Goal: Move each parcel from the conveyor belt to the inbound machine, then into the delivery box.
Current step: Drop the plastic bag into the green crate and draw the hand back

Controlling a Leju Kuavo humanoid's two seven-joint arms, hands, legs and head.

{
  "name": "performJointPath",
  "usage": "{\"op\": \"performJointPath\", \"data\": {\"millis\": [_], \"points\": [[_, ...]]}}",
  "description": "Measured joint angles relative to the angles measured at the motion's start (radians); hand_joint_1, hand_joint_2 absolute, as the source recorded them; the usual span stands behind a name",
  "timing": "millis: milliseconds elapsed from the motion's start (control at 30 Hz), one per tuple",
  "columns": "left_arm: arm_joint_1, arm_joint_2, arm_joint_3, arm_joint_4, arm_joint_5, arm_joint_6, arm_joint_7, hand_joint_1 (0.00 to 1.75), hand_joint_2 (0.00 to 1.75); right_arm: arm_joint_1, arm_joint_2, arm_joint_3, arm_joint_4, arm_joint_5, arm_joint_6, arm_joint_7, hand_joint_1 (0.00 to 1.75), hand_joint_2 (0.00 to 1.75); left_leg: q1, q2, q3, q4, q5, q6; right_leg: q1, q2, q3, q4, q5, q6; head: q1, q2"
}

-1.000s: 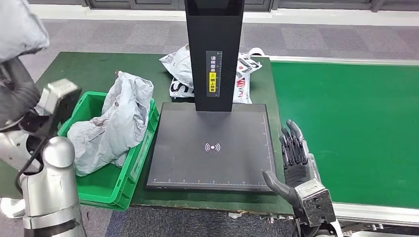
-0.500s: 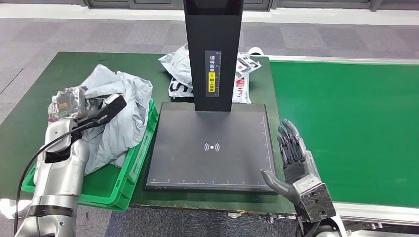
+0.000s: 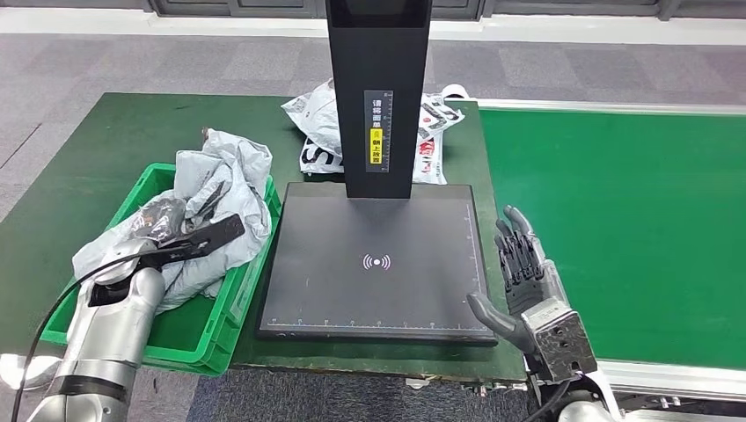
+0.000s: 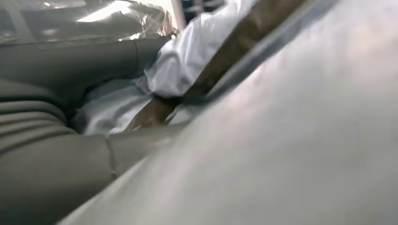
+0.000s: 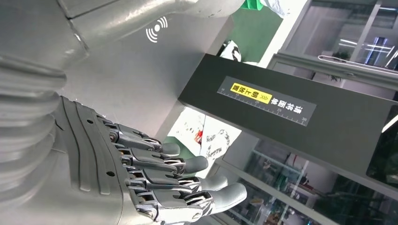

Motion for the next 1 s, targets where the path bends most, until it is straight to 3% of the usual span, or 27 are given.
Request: {"op": "performJointPath", "data": {"millis": [167, 367, 500, 767, 867, 1000], "points": [[-0.009, 0.001, -0.024, -0.001, 0.236, -0.072, -0.095, 0.0, 0.0, 0.002, 0.003, -0.013, 0.0, -0.006, -0.018, 0.011, 0.0, 1.75, 0.0, -0.004, 0.0, 0.0, 0.001, 0.001, 0.0, -0.004, 0.001, 0.0, -0.001, 0.001, 0.0, 0.0], [-0.063, -0.005, -0.034, -0.006, 0.517, -0.047, -0.071, 0.0, 0.0, 0.027, 0.003, -0.017, -0.008, -0.019, -0.053, 0.013, 0.0, 1.75, 0.0, -0.006, -0.001, 0.001, 0.001, 0.002, -0.001, -0.005, 0.002, 0.0, 0.0, 0.002, 0.0, 0.0], [-0.079, -0.015, -0.013, -0.045, 0.524, 0.181, 0.016, 0.0, 0.0, 0.062, 0.003, -0.017, -0.027, -0.022, -0.065, 0.009, 0.0, 1.75, 0.0, -0.002, -0.001, 0.001, 0.001, 0.001, -0.001, -0.002, 0.001, 0.0, 0.0, 0.002, 0.0, 0.0], [-0.079, -0.016, 0.057, -0.15, 0.236, 0.652, 0.115, 0.0, 0.0, 0.059, 0.007, -0.017, -0.035, -0.006, -0.061, 0.027, 0.0, 1.75, 0.0, -0.001, -0.002, 0.0, 0.0, 0.0, 0.001, -0.001, 0.0, 0.0, 0.0, 0.001, 0.0, 0.0], [-0.078, -0.014, 0.091, -0.171, 0.131, 0.731, 0.154, 0.0, 0.0, 0.047, 0.008, -0.017, -0.034, -0.004, -0.056, 0.033, 0.0, 1.75, 0.0, -0.001, -0.001, 0.0, 0.0, 0.0, 0.001, -0.001, 0.0, 0.0, 0.0, 0.0, 0.0, 0.0], [-0.076, -0.012, 0.138, -0.179, 0.06, 0.743, 0.19, 0.0, 0.0, 0.035, 0.008, -0.017, -0.03, -0.004, -0.05, 0.038, 0.0, 1.75, 0.0, -0.001, -0.001, 0.0, 0.001, 0.0, 0.001, -0.001, 0.0, 0.0, 0.0, 0.0, 0.0, 0.0]]}}
